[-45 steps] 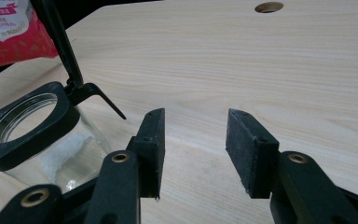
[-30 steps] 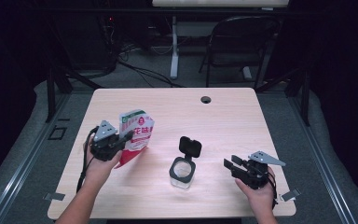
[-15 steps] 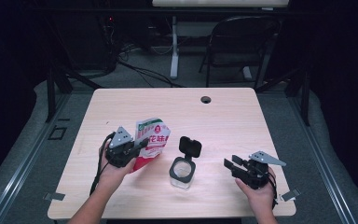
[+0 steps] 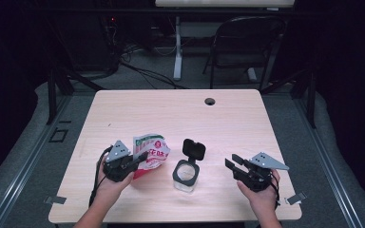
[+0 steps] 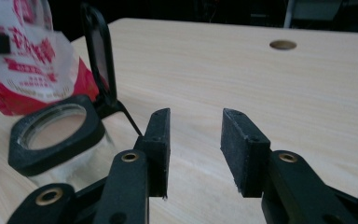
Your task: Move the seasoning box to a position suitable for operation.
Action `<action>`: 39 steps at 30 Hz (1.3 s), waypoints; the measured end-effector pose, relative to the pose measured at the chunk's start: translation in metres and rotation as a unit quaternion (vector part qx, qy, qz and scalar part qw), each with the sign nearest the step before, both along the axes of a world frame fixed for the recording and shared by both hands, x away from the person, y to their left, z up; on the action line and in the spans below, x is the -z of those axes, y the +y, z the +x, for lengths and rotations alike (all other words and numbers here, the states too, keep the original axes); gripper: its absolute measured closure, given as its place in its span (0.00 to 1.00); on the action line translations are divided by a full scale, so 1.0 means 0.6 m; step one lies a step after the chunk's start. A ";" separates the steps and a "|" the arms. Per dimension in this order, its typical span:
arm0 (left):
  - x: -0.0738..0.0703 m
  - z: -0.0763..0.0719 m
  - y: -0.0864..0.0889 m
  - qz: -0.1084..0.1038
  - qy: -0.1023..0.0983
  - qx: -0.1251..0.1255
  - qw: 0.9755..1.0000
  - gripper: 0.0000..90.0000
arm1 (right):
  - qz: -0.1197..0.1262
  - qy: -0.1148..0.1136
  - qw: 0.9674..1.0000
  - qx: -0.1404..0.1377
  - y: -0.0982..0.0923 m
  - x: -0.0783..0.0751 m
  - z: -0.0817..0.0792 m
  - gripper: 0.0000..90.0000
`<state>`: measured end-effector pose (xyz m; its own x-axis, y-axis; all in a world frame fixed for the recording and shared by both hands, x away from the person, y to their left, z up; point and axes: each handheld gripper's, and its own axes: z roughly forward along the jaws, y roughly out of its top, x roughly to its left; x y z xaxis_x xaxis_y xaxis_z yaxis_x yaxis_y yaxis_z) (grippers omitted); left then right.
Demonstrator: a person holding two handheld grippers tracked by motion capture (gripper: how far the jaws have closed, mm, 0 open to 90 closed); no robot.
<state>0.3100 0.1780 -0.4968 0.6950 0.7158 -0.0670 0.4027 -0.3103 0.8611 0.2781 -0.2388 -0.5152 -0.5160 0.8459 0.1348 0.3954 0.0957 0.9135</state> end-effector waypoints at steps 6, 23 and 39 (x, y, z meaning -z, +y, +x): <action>0.013 -0.007 0.014 -0.009 0.018 -0.008 1.000 1.00 | 0.019 0.014 1.000 -0.009 0.005 -0.013 0.006 0.65; 0.028 -0.024 0.016 -0.016 0.027 0.001 1.000 1.00 | 0.012 -0.017 0.992 -0.121 0.087 -0.119 0.013 0.68; 0.032 -0.031 0.003 -0.010 0.029 0.011 0.999 0.99 | 0.026 0.023 0.983 -0.178 0.155 -0.094 0.047 0.76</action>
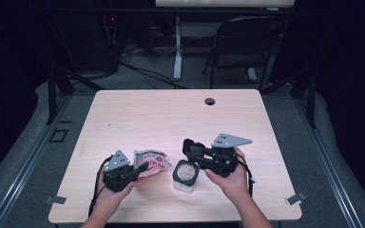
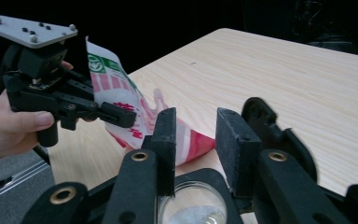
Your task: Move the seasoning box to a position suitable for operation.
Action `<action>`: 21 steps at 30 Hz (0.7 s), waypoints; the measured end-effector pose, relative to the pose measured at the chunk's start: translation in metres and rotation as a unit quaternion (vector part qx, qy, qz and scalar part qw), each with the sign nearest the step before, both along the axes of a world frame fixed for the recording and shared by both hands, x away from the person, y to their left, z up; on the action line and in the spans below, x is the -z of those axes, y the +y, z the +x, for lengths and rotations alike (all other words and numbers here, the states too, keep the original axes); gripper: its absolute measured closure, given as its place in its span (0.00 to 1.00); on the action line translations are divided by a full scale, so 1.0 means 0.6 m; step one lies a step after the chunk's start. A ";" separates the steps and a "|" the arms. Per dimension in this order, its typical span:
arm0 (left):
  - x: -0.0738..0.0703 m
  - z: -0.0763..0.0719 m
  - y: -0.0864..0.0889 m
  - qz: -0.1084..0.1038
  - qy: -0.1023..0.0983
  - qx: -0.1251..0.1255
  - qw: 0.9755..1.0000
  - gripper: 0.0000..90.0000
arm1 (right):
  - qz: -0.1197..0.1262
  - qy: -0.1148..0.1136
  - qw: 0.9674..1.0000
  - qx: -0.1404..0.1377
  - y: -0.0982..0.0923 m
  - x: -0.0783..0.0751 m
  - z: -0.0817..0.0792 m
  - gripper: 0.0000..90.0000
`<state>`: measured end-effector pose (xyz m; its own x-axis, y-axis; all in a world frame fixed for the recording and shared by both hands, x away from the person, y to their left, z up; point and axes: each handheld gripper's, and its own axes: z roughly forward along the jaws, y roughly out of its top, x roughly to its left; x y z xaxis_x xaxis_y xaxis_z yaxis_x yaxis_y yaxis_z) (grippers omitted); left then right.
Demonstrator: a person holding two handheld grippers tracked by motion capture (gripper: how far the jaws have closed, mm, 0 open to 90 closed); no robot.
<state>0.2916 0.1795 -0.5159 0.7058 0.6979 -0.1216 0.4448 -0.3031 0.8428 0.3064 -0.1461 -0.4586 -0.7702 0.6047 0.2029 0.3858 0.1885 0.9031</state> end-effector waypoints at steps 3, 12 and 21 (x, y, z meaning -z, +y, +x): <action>0.001 -0.003 -0.003 0.001 0.000 0.002 1.000 0.99 | -0.008 0.000 1.000 -0.005 0.007 0.010 -0.006 0.76; 0.001 -0.004 -0.006 -0.001 -0.004 0.003 1.000 1.00 | -0.029 0.010 0.999 -0.033 0.038 0.028 -0.009 0.74; -0.001 -0.008 -0.007 -0.009 0.000 -0.003 1.000 1.00 | -0.048 0.023 0.997 -0.062 0.069 0.045 -0.001 0.77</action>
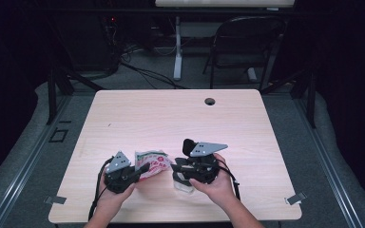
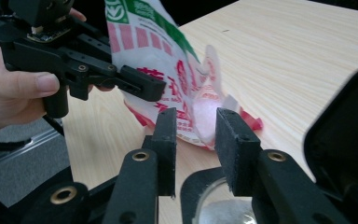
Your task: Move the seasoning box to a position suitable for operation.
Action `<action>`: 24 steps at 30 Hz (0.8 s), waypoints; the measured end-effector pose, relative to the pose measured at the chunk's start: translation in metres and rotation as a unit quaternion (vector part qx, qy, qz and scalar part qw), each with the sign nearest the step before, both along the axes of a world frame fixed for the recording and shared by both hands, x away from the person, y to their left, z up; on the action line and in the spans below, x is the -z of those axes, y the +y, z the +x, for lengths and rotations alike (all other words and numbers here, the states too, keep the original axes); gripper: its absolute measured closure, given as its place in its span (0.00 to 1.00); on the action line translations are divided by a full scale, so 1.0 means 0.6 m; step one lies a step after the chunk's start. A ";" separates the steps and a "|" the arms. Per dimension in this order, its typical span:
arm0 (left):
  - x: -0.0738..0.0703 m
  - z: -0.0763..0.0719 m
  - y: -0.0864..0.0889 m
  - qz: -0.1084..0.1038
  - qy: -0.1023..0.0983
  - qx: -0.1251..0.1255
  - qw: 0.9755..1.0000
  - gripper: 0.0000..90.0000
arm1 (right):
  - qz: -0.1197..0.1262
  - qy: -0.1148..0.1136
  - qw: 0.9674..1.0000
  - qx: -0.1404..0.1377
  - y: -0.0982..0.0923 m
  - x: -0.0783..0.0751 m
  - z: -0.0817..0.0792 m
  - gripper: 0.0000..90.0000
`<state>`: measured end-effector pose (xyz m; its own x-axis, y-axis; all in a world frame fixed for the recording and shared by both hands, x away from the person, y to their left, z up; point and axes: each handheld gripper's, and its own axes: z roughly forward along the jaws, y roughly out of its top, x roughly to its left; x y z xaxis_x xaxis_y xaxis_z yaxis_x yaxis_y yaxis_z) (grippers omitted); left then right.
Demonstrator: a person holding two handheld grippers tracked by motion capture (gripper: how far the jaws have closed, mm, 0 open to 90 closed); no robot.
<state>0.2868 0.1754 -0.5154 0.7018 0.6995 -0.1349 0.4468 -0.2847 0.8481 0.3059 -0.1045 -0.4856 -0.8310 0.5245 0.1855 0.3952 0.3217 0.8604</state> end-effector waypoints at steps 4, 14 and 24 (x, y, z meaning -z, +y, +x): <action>0.001 -0.003 -0.003 0.001 -0.001 0.000 1.000 1.00 | -0.006 -0.001 1.000 -0.008 0.011 0.004 -0.001 0.79; 0.003 -0.008 -0.005 0.010 -0.006 0.009 1.000 0.99 | -0.019 0.015 1.000 -0.015 0.036 0.022 0.013 0.98; 0.001 -0.015 -0.003 0.006 -0.013 0.005 1.000 0.98 | -0.009 0.030 0.999 -0.020 0.034 0.019 0.022 1.00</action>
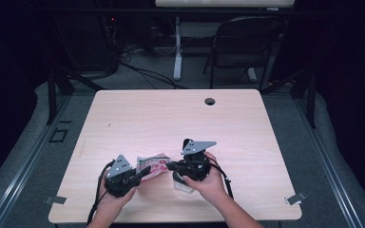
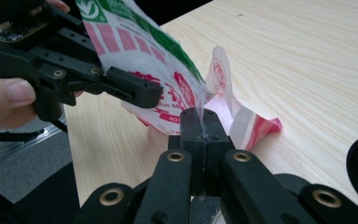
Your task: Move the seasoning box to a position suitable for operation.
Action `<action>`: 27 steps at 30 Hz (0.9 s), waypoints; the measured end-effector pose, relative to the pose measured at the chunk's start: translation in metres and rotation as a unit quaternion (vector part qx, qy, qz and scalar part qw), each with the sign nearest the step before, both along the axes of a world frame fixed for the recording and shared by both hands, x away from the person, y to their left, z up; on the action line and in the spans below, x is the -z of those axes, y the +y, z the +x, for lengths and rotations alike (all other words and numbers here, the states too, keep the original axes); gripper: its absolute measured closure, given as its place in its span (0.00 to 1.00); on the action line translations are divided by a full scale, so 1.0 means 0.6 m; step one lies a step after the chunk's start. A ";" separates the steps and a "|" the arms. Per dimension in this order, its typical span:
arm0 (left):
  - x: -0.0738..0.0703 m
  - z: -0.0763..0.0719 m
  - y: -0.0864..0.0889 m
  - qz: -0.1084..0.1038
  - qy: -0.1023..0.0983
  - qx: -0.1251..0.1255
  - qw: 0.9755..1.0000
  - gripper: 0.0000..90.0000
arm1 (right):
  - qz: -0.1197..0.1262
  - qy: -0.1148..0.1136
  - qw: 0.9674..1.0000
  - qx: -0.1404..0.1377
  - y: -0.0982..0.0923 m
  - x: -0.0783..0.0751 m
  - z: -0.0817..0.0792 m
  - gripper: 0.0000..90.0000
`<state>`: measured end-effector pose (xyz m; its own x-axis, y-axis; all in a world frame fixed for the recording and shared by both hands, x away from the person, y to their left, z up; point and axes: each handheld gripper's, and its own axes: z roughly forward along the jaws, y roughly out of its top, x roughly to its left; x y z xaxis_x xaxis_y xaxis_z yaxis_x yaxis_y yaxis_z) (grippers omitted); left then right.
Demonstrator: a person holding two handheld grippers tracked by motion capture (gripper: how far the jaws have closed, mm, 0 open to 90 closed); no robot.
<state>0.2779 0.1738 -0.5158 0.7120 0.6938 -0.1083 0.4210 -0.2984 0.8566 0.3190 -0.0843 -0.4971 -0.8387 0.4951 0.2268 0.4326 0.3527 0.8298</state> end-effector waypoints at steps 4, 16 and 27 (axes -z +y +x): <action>-0.001 0.000 0.004 -0.013 0.004 0.002 1.000 0.98 | 0.015 0.002 1.000 0.004 0.000 -0.004 0.004 1.00; -0.004 -0.003 0.008 -0.014 -0.008 -0.004 1.000 0.88 | 0.035 -0.003 0.999 0.010 -0.008 -0.019 0.006 1.00; 0.011 0.003 0.011 -0.020 0.000 0.008 1.000 0.73 | 0.033 -0.001 0.999 0.009 -0.010 -0.018 0.009 1.00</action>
<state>0.2796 0.1807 -0.5224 0.7226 0.6779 -0.1352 0.4165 -0.2708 0.8679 0.3245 -0.0901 -0.4862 -0.8304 0.4934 0.2588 0.4370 0.2887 0.8519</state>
